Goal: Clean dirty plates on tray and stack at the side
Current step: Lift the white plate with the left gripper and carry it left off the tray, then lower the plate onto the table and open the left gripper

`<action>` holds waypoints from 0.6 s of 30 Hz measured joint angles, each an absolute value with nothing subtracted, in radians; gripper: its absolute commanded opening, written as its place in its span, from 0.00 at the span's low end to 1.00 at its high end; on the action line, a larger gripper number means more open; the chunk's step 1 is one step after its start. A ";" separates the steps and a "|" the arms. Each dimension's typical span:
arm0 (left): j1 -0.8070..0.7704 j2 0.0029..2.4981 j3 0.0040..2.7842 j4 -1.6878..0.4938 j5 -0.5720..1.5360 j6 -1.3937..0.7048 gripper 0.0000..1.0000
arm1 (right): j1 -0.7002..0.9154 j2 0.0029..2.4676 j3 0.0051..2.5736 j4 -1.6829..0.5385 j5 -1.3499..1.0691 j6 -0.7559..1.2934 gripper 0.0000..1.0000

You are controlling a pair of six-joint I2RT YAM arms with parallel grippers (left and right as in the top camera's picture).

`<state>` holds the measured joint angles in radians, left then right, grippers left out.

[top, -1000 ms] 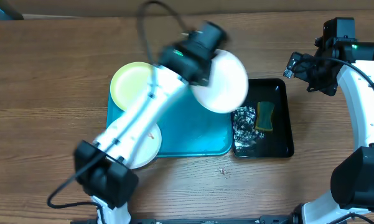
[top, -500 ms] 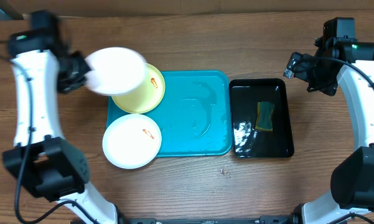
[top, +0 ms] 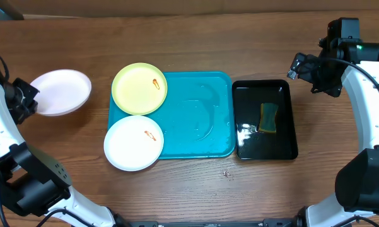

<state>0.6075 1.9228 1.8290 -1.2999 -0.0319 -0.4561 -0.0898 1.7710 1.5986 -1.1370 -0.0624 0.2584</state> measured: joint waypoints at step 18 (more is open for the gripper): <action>0.606 1.923 1.463 -0.804 0.046 -0.387 0.94 | -0.090 1.771 1.599 -1.137 -0.062 0.258 1.00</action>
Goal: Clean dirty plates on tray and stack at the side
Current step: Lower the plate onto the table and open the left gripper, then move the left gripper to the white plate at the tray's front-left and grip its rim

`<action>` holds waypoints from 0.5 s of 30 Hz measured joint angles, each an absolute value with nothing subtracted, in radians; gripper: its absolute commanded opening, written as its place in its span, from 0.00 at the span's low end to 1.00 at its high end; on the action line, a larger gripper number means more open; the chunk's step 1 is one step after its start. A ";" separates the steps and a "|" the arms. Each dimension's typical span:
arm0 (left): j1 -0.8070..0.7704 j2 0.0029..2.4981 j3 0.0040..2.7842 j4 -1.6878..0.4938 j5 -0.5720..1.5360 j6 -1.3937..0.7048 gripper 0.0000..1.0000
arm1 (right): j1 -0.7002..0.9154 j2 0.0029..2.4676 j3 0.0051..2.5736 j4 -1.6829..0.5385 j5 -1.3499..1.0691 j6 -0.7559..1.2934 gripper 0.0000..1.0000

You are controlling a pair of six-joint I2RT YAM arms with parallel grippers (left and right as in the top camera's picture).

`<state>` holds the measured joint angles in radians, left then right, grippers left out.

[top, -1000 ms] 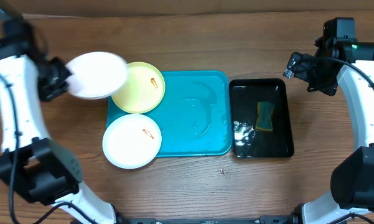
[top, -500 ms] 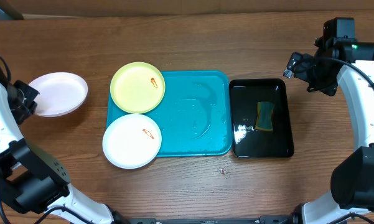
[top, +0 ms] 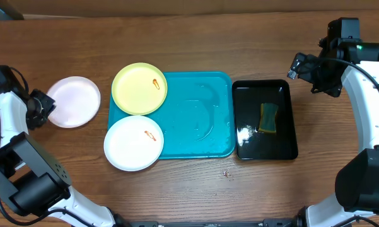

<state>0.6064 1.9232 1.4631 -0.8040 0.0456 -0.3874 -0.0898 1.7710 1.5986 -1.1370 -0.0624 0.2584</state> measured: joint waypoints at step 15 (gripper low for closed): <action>0.545 1.921 1.461 -1.116 0.555 -0.187 0.63 | -0.090 1.771 1.599 -1.138 -0.063 0.258 1.00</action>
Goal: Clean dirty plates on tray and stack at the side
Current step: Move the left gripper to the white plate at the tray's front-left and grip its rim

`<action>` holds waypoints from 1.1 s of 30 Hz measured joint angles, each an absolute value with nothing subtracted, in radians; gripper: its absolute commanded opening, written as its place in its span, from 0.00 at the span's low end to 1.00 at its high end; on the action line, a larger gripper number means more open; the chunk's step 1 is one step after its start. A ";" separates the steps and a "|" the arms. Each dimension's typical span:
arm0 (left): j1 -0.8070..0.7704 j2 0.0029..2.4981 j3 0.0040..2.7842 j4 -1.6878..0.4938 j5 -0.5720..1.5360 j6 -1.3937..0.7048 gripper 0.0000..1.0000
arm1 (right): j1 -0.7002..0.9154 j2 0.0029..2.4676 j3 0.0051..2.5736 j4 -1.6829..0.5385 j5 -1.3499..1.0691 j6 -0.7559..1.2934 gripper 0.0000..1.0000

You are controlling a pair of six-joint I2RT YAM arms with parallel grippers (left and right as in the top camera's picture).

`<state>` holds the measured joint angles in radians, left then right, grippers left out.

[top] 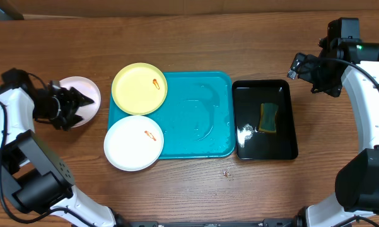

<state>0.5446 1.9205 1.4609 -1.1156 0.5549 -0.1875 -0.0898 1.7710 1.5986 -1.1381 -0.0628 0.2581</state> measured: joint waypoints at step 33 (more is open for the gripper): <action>0.302 1.377 0.897 -1.012 0.033 -0.368 0.31 | -0.090 1.771 1.599 -1.137 -0.063 0.258 1.00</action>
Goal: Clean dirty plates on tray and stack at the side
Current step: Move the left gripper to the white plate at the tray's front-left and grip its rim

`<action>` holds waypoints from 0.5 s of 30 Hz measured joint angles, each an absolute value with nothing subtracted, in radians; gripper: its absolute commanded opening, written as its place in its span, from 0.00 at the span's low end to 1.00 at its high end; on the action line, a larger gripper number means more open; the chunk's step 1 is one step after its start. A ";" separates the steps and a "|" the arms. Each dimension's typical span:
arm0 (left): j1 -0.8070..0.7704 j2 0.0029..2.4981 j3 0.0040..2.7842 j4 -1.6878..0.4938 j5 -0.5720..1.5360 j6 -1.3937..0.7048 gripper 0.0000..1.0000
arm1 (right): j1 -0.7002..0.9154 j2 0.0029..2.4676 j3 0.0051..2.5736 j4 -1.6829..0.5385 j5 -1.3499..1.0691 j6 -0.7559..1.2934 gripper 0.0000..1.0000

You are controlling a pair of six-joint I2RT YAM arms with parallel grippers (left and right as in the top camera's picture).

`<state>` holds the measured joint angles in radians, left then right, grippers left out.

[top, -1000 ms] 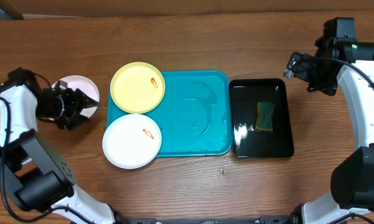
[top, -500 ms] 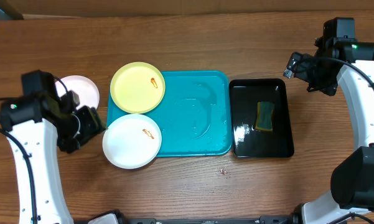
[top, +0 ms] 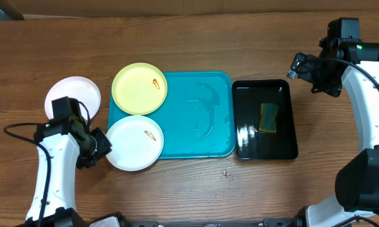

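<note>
A yellow plate (top: 137, 91) with an orange smear lies on the back left corner of the teal tray (top: 198, 116). A white plate (top: 134, 145), also with an orange smear, lies on the tray's front left corner. A pale pink plate (top: 75, 91) rests on the table left of the tray. My left gripper (top: 98, 146) sits at the white plate's left rim, its fingers apparently open and holding nothing. My right gripper (top: 294, 66) hangs beyond the black tray's back right corner; its jaws are too small to read.
A black tray (top: 284, 135) holding shiny water and a yellow-green sponge (top: 268, 118) stands right of the teal tray. A small crumb (top: 226, 173) lies on the wood in front of the trays. The left arm's links cross the front left of the table.
My left gripper has left the pink plate and now sits further forward, at the left rim of the white plate. The pink plate stays on the table. The right arm has not moved.
My left gripper held the pink plate at the far left of the table. Then the plate was nearer the tray, still in its grip. Then it lay beside the yellow plate with the fingers spread over it. Now the gripper is by the white plate.
</note>
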<state>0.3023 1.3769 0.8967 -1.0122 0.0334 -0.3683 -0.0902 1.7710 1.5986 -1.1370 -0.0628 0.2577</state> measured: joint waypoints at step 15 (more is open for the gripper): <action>0.302 1.377 0.750 -0.827 0.026 -0.368 0.10 | -0.090 1.771 1.599 -1.137 -0.062 0.258 1.00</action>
<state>0.3023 1.3773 0.7502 -0.8272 0.0257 -0.3683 -0.0898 1.7710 1.5986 -1.1370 -0.0624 0.2584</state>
